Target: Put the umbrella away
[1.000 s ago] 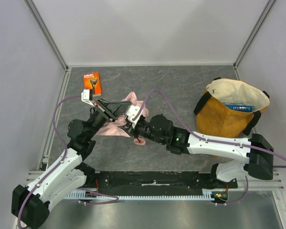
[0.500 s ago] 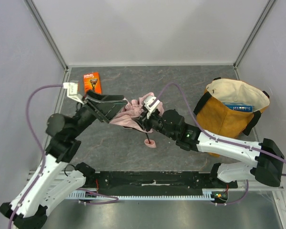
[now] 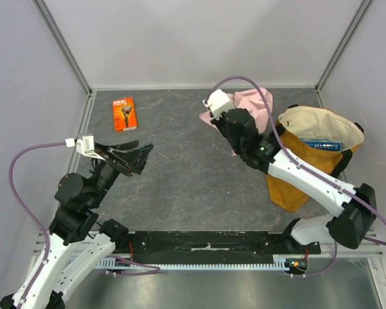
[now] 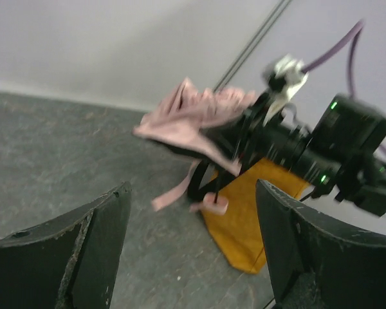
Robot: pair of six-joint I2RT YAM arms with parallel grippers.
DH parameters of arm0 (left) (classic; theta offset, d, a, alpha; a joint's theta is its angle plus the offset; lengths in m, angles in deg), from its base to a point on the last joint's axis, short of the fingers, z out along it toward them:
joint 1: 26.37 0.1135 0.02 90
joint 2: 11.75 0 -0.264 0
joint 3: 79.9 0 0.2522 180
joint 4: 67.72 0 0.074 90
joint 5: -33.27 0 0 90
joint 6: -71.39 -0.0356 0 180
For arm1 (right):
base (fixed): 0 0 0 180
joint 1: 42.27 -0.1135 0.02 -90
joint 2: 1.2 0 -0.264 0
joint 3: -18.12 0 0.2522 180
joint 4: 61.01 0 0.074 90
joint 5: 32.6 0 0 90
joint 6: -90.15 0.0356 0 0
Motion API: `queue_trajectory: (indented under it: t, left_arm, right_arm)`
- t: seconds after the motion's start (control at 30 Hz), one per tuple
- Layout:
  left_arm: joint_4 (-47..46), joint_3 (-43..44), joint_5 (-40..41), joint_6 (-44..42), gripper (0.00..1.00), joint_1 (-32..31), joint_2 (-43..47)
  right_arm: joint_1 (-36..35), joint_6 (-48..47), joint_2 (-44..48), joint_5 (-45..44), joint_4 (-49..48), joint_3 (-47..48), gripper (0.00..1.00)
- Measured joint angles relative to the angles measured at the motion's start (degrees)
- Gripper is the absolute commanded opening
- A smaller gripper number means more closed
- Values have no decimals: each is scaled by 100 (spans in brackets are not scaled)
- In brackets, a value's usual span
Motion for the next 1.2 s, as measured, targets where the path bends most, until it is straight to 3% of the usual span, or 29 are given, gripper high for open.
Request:
queue_trajectory:
  t: [0.1,0.27,0.5,0.67,0.83,1.03,1.2]
  left_arm:
    - [151,-380,92,37,82,0,195]
    - [518,-944,284,212,79,0,905]
    - [1071,-1663,704,614,78,0,2334]
    - [1517,-1941,828,831,76,0,2385]
    - [1707,-1952,835,879,75,0,2385]
    - [1932,-1947,975,883,74,0,2385]
    - [2133,-1930,1172,1008,61,-2,2385]
  right_arm:
    - [28,-1150,-485,-407,-350,533,0]
    - [-140,-3161,-1460,-894,-1735,577,0]
    - [-656,-4489,-2490,-1154,-3165,-688,0]
    - [-1561,-4481,-3132,-1150,-3375,-1410,0]
    - [-2218,-3882,-3320,-800,-2863,-1563,0]
    - [-2308,-3248,-3318,-199,-1622,-1158,0]
    - [-2223,-2791,-3429,376,-476,-457,0]
